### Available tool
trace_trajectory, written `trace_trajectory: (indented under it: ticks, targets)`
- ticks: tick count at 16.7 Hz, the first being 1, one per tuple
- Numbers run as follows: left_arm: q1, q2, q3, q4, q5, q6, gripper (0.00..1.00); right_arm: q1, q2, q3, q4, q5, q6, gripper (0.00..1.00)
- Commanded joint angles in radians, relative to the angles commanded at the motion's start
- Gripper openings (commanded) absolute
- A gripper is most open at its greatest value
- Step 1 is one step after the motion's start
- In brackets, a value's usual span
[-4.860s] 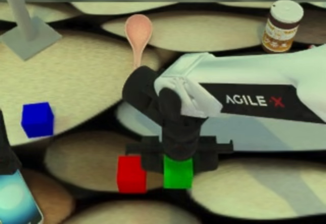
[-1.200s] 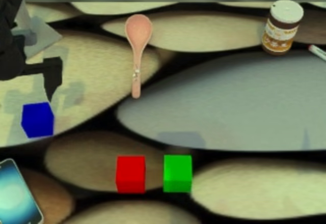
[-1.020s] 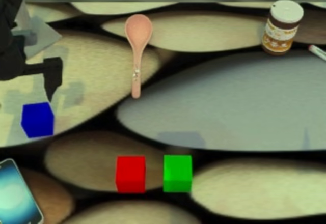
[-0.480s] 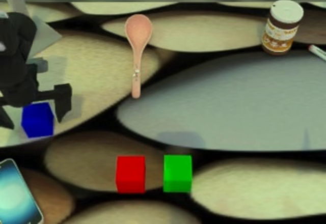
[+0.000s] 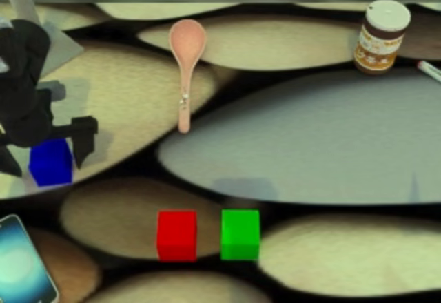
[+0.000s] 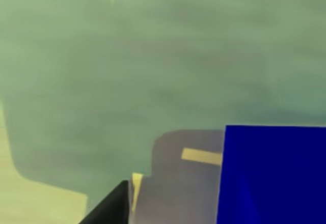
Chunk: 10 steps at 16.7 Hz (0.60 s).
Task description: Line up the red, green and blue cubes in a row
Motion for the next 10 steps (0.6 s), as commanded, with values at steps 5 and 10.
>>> trace_trajectory:
  ticks: [5, 10]
  targets:
    - [0.000, 0.000, 0.000, 0.000, 0.000, 0.000, 0.40, 0.000, 0.000, 0.000, 0.000, 0.000, 0.000, 1.00]
    - [0.000, 0.000, 0.000, 0.000, 0.000, 0.000, 0.02, 0.000, 0.000, 0.000, 0.000, 0.000, 0.000, 1.00]
